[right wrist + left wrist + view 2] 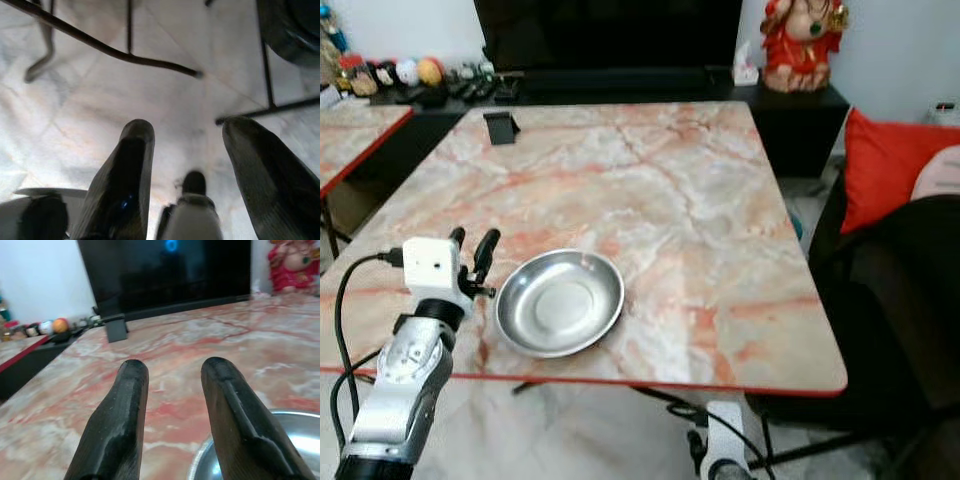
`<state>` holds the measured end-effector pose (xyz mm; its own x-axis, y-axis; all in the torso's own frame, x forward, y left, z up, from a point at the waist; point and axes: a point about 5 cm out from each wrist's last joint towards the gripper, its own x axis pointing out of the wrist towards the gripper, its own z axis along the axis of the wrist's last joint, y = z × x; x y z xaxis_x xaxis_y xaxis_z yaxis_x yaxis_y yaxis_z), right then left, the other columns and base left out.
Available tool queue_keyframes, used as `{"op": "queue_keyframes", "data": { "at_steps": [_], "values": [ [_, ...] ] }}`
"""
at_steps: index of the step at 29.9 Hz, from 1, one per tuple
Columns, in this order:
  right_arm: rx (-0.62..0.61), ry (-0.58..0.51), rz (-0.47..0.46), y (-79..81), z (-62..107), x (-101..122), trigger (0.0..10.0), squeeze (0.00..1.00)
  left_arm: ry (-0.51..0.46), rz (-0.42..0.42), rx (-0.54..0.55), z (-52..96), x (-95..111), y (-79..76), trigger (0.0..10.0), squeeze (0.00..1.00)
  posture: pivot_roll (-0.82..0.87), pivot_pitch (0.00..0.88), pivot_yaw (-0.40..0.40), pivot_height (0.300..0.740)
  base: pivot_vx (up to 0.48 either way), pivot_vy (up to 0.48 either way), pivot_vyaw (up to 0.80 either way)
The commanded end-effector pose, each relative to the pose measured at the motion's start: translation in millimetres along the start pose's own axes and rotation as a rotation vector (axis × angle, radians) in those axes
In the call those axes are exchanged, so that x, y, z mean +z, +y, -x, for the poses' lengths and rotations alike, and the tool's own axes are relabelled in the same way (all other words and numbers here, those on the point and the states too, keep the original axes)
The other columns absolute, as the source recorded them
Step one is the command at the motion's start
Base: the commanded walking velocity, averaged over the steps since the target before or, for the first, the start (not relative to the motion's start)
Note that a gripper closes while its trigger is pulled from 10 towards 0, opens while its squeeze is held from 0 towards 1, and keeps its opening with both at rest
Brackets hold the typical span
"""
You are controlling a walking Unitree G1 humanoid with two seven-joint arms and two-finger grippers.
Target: Setting the table
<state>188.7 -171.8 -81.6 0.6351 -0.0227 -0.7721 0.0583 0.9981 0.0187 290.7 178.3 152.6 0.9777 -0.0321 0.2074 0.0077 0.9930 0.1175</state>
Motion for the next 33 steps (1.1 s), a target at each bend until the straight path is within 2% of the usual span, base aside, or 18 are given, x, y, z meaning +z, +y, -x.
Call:
{"op": "queue_keyframes", "data": {
  "at_steps": [1, 3, 9, 26, 33],
  "values": [
    [0.0, 0.006, -0.007, 0.2, 0.1, -1.1, 10.0, 0.0, -0.012, -0.016, 0.007, 0.8, 1.9, 2.4, 10.0, 0.0, -0.07, 0.0, 0.06, 0.74, 0.0, 0.465, 0.0],
    [0.0, 0.006, -0.005, -0.1, 0.1, -1.0, 10.0, 0.0, -0.014, -0.017, 0.009, 0.3, 2.5, 2.8, 10.0, 0.0, -0.07, 0.0, 0.058, 0.74, 0.0, 0.463, 0.0],
    [0.004, 0.002, -0.005, 0.2, -0.1, 0.0, 10.0, 0.0, -0.02, -0.018, 0.019, -0.5, 3.5, 5.2, 10.0, 0.0, -0.06, 0.0, 0.056, 0.74, 0.0, 0.0, 0.0],
    [0.01, 0.001, 0.001, 0.7, -0.4, 1.1, 10.0, 0.0, -0.013, -0.016, 0.046, 2.3, 2.3, 7.1, 10.0, 0.0, -0.07, 0.0, 0.045, 0.74, 0.0, 0.463, 0.0],
    [0.017, 0.004, 0.026, -0.1, -0.4, 1.3, 10.0, 0.0, 0.008, 0.014, 0.096, 10.4, -3.6, 9.2, 10.0, 0.0, -0.06, 0.0, 0.029, 0.74, 0.0, 0.463, 0.0]
  ]
}}
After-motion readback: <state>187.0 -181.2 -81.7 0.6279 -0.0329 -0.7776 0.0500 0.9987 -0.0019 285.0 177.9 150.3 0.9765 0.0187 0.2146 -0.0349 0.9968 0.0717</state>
